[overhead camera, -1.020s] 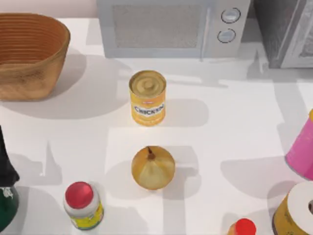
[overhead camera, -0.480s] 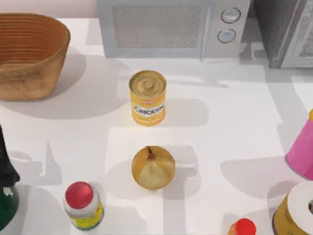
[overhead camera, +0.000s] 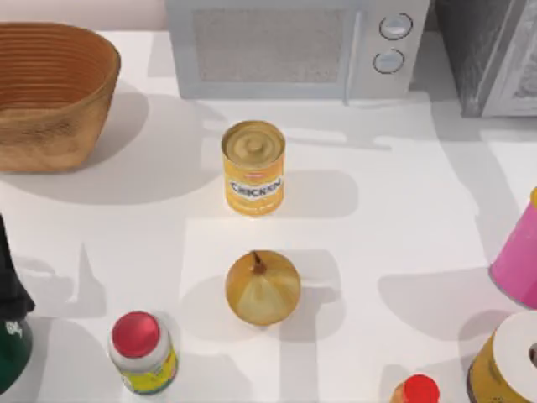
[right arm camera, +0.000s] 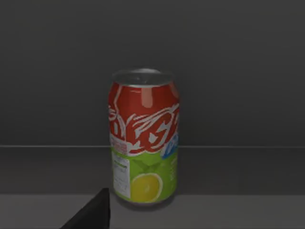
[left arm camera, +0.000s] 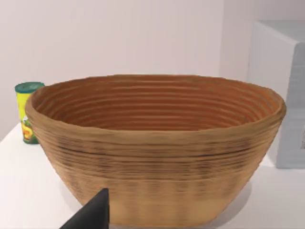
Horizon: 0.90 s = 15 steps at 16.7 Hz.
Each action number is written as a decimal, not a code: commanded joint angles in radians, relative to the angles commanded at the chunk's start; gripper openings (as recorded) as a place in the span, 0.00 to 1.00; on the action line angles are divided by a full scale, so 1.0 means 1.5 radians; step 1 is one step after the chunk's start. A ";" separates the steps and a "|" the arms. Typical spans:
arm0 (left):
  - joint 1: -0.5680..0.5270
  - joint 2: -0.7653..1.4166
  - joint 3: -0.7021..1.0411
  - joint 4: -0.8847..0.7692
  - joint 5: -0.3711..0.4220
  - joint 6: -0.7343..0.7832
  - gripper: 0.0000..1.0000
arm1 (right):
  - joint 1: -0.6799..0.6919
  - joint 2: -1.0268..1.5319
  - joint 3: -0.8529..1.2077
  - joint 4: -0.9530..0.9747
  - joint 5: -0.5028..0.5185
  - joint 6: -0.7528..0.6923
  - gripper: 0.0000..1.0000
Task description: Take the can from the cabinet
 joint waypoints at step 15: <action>0.000 0.000 0.000 0.000 0.000 0.000 1.00 | 0.028 0.175 0.139 0.042 0.030 -0.001 1.00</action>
